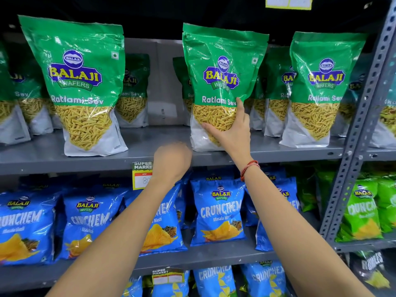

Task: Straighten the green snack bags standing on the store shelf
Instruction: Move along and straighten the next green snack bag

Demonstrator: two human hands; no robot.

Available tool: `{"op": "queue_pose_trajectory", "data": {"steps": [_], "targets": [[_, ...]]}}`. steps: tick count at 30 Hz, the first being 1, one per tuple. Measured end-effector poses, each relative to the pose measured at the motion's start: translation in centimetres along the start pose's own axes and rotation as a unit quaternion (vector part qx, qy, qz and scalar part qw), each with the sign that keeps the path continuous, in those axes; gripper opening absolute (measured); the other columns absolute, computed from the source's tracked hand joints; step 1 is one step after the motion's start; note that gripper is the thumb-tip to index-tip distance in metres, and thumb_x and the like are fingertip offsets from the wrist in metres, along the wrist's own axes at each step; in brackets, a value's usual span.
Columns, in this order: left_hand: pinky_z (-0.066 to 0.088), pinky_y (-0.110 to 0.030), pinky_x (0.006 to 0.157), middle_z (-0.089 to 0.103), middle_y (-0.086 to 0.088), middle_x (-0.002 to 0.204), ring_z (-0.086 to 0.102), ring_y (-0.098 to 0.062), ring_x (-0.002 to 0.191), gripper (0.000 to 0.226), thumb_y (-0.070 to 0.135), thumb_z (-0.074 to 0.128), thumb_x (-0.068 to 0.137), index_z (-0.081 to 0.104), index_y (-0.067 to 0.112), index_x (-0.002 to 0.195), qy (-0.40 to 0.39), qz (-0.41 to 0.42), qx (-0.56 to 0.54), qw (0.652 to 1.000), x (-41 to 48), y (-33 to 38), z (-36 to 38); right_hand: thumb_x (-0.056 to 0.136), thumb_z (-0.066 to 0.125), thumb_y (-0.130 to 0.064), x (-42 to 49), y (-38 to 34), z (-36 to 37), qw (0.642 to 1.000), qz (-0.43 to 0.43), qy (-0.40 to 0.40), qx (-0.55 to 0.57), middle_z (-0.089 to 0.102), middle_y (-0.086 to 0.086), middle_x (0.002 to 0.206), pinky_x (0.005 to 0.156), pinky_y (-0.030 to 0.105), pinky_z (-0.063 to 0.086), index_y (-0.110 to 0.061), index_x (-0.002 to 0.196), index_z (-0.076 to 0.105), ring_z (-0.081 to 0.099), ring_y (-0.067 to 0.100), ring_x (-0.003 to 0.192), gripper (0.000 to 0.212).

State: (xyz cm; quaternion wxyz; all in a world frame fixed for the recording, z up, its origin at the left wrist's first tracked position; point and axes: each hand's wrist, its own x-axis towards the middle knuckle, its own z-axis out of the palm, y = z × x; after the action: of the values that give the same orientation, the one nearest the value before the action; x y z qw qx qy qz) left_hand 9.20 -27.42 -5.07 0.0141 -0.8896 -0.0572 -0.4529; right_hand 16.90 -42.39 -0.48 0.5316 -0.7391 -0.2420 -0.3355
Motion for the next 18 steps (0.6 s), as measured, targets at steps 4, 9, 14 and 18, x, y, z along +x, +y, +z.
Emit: {"op": "queue_pose_trajectory", "data": {"steps": [4, 9, 14, 18], "targets": [[0.049, -0.037, 0.059, 0.075, -0.013, 0.085, 0.065, -0.033, 0.068, 0.041, 0.020, 0.032, 0.088, 0.070, 0.005, 0.088, 0.000, 0.000, 0.001, 1.000, 0.0, 0.1, -0.1, 0.065, 0.077, -0.057, 0.0, 0.1, -0.2, 1.000, -0.009, -0.002, 0.001, 0.043, 0.008, 0.128, 0.086, 0.028, 0.035, -0.026, 0.148, 0.020, 0.047, 0.023, 0.118, 0.105], [0.049, -0.038, 0.061, 0.074, -0.012, 0.089, 0.066, -0.032, 0.071, 0.043, 0.022, 0.029, 0.089, 0.069, 0.006, 0.090, -0.004, -0.003, 0.002, 1.000, 0.1, 0.0, 0.1, 0.066, 0.076, -0.059, 0.2, 0.4, -0.3, 1.000, -0.009, -0.012, 0.001, 0.043, 0.007, 0.130, 0.088, 0.029, 0.033, -0.027, 0.148, 0.020, 0.045, 0.022, 0.120, 0.104], [0.051, -0.039, 0.064, 0.074, -0.013, 0.090, 0.067, -0.031, 0.074, 0.043, 0.021, 0.029, 0.089, 0.069, 0.004, 0.090, -0.017, -0.003, -0.003, 1.000, 0.0, 0.1, -0.3, 0.066, 0.075, -0.060, 0.1, 0.1, -0.6, 1.000, -0.006, -0.021, 0.001, 0.043, 0.008, 0.133, 0.088, 0.029, 0.031, -0.027, 0.148, 0.019, 0.043, 0.022, 0.122, 0.105], [0.049, -0.039, 0.067, 0.073, -0.011, 0.097, 0.066, -0.032, 0.079, 0.043, 0.024, 0.029, 0.091, 0.068, 0.007, 0.092, -0.048, -0.011, -0.001, 0.999, 0.2, -0.1, -0.3, 0.065, 0.074, -0.064, -0.2, -0.3, -1.4, 0.999, -0.013, -0.030, -0.011, 0.038, 0.008, 0.139, 0.091, 0.028, 0.028, -0.026, 0.148, 0.016, 0.039, 0.022, 0.127, 0.108]]}}
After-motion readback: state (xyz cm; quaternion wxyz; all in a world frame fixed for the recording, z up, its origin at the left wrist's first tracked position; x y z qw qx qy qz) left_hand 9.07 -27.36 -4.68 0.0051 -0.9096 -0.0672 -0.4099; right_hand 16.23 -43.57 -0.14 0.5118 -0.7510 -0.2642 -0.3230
